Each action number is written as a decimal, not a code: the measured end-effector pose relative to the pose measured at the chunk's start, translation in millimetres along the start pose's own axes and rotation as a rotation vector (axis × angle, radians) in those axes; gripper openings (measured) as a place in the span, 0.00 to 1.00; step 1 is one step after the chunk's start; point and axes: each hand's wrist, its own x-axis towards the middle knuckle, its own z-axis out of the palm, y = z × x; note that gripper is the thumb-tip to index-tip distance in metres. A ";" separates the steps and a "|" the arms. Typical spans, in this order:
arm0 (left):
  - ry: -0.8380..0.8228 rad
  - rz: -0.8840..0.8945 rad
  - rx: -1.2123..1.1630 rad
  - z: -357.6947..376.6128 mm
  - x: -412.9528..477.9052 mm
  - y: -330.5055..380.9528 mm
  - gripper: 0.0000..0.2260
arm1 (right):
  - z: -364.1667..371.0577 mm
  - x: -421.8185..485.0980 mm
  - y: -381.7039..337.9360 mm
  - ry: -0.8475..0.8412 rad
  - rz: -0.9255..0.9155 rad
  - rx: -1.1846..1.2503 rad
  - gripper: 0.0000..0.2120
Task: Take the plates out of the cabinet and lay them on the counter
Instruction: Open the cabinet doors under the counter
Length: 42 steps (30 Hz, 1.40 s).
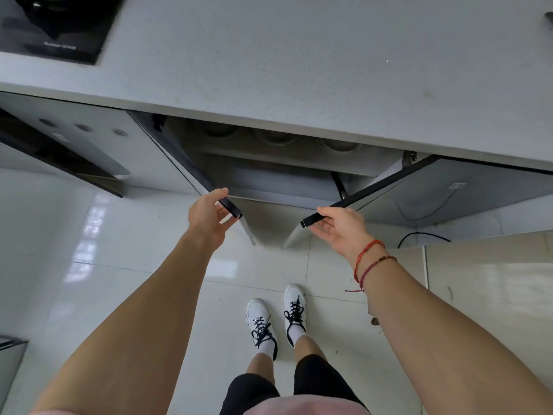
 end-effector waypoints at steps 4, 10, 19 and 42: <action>0.028 0.037 0.044 -22.8 -10.0 -2.0 0.06 | -18.8 -14.8 8.9 0.068 -0.018 -0.062 0.11; 0.088 0.076 0.089 -57.2 -14.9 -1.4 0.05 | -60.8 -33.3 17.0 0.164 -0.023 -0.191 0.11; 0.213 0.151 0.248 -93.7 -16.6 0.5 0.26 | -101.6 -47.1 21.5 0.344 -0.071 -0.354 0.14; 0.234 0.221 0.407 -104.7 -16.4 -2.5 0.26 | -37.7 -66.5 2.3 0.480 -0.486 -1.168 0.36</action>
